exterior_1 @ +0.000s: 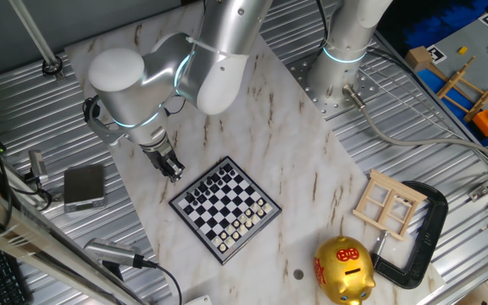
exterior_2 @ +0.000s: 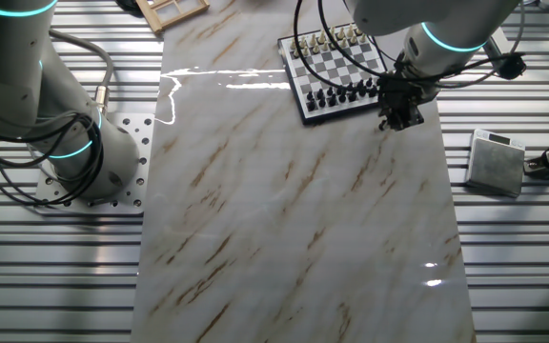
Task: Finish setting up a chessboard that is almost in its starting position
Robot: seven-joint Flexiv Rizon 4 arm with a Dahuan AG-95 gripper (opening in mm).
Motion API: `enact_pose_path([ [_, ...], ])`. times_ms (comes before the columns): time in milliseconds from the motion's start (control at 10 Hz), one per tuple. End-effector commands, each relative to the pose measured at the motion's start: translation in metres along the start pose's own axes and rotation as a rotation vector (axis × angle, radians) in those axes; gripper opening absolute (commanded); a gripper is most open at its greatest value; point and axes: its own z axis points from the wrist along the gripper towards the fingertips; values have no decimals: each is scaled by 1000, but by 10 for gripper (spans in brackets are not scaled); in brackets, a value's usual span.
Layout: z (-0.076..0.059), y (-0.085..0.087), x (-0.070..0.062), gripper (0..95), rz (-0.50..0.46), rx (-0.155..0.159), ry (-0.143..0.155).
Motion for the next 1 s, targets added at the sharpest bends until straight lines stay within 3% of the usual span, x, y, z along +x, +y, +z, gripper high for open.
enact_pose_path([
  [100, 0, 0, 0, 190, -2, -2, 1],
  [1000, 4, -2, -1, 190, -8, -4, 0],
])
